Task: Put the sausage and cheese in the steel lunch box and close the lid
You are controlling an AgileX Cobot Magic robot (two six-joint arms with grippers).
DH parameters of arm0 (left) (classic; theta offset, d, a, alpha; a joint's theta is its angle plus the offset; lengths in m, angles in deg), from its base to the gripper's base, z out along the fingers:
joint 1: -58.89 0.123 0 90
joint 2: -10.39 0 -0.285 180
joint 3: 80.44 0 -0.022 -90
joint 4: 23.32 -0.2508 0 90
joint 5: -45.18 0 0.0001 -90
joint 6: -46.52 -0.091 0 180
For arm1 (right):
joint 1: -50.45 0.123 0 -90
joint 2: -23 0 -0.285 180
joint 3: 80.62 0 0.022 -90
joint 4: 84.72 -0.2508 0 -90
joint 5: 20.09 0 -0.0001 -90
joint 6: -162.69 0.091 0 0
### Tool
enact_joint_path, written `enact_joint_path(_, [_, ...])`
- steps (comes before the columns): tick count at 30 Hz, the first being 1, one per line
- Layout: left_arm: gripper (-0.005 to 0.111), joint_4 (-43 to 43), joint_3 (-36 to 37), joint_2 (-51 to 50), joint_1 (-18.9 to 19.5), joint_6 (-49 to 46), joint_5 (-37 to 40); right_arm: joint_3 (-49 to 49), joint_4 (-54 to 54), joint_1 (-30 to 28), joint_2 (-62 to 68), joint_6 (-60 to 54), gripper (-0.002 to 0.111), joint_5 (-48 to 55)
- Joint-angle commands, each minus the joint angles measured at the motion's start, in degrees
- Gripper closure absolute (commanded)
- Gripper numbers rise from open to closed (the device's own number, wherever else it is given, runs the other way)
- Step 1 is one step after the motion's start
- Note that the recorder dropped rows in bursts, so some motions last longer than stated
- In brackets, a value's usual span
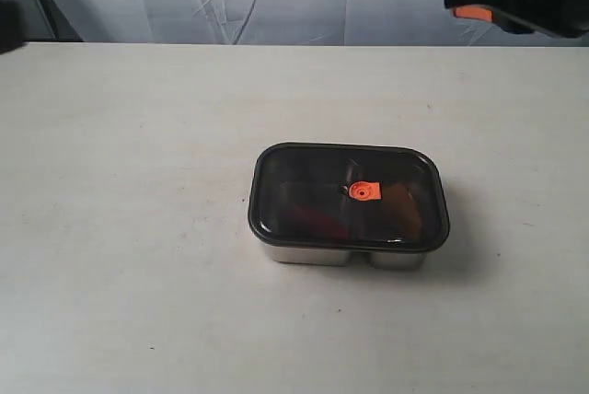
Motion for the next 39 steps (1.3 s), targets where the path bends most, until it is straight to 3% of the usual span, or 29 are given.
enact_joint_path(1, [0.107, -19.0, 4.4, 11.2, -0.1, 20.0, 1.0, -7.5, 0.8, 1.8, -8.6, -0.3, 0.109, -4.1])
enact_joint_path(5, [0.107, -34.9, 7.6, 19.4, -0.1, 36.8, 5.8, -14.3, 0.6, 3.5, -14.9, -0.2, 0.109, -5.8])
enact_joint_path(14, [0.107, -57.3, 14.7, 30.8, -0.1, 62.7, 14.4, -29.2, -0.6, 4.6, -26.1, -0.2, 0.109, -6.2])
enact_joint_path(21, [0.107, -58.1, 18.4, 35.0, -0.1, 65.0, 20.3, -30.8, -9.4, 4.6, -26.6, -0.2, 0.109, -2.8])
enact_joint_path(26, [0.107, -55.9, 18.8, 35.3, -0.1, 65.0, 23.5, -30.8, -9.7, 4.6, -26.6, -0.2, 0.109, -2.7])
enact_joint_path(39, [0.107, -56.2, 18.8, 35.3, -0.1, 64.9, 23.6, -30.8, -9.5, 4.6, -26.6, -0.3, 0.109, -2.7])
